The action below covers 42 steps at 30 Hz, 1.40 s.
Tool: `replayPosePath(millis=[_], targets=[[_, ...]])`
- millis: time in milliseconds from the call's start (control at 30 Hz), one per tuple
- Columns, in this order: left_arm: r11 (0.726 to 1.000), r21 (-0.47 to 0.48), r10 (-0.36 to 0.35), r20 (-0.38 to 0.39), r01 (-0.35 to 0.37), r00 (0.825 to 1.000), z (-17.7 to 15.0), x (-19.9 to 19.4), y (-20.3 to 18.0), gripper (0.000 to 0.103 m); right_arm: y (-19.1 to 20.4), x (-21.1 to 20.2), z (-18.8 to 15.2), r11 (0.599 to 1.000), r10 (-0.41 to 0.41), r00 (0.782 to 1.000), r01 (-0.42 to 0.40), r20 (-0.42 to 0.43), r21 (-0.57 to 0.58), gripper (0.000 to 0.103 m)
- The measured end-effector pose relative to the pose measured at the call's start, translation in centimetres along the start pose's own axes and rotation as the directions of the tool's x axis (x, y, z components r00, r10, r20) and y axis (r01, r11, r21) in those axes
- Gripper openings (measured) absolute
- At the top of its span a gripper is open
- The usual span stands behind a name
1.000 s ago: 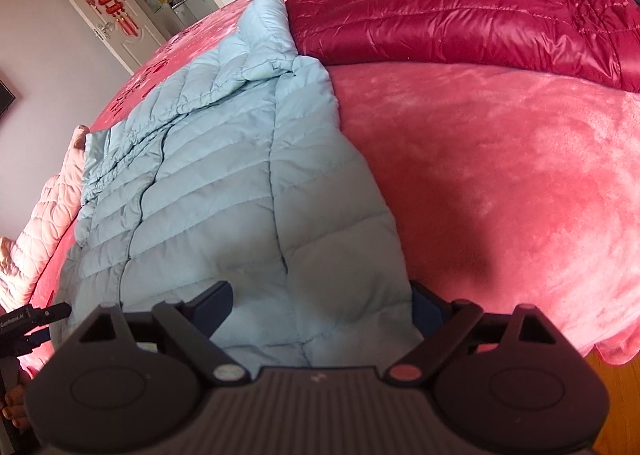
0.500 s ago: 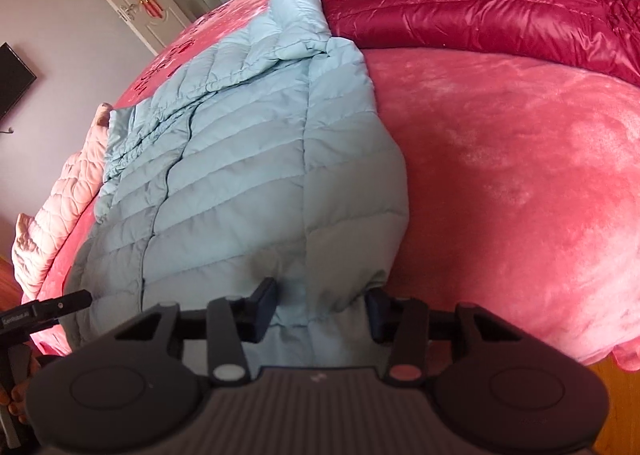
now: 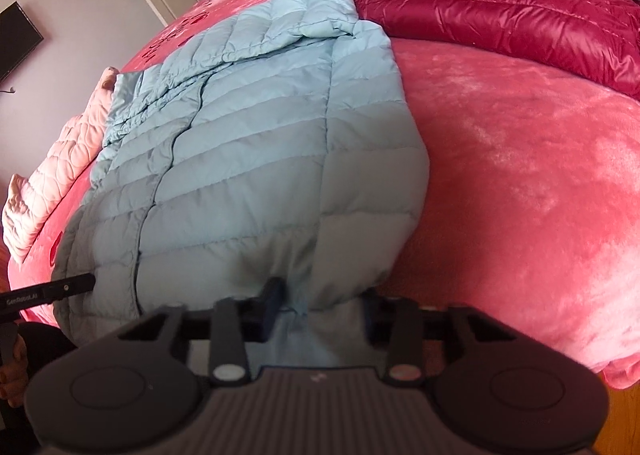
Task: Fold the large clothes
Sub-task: 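Grasp the jacket hem with both tools and lift it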
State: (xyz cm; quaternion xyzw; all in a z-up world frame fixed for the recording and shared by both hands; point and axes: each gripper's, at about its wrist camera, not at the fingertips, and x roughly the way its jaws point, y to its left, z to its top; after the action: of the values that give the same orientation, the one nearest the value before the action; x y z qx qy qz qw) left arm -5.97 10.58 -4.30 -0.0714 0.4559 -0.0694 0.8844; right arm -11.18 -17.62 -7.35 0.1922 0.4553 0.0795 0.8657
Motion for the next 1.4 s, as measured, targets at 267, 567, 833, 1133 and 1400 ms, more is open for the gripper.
replayPosePath(millis=[267,567,833,1133,1400], targets=[[0.990,-0.113,-0.086,0.008,0.086,0.996,0.5,-1.5,1.3,0.009,0.4,-0.8,-0.2,0.998,0.056,0.998,-0.056,0.025,0.006,0.006],[0.973,-0.127,-0.183,0.065,0.190,0.981,0.7,-6.5,2.4,0.008,-0.2,-3.9,-0.5,0.970,0.208,0.975,-0.216,0.082,0.112,0.004],[0.948,-0.132,-0.281,0.074,0.288,0.957,-0.7,-11.9,3.4,0.008,2.0,-7.9,-2.2,0.947,0.304,0.950,-0.309,0.066,0.083,0.004],[0.899,-0.241,-0.358,0.076,0.366,0.930,-0.6,-14.9,5.1,0.008,3.2,-12.2,-3.7,0.868,0.460,0.885,-0.465,0.069,0.174,0.004],[0.843,-0.371,-0.349,0.171,0.389,0.921,5.1,-11.6,6.7,0.009,1.2,-12.2,3.4,0.751,0.534,0.807,-0.590,0.253,0.297,0.004]])
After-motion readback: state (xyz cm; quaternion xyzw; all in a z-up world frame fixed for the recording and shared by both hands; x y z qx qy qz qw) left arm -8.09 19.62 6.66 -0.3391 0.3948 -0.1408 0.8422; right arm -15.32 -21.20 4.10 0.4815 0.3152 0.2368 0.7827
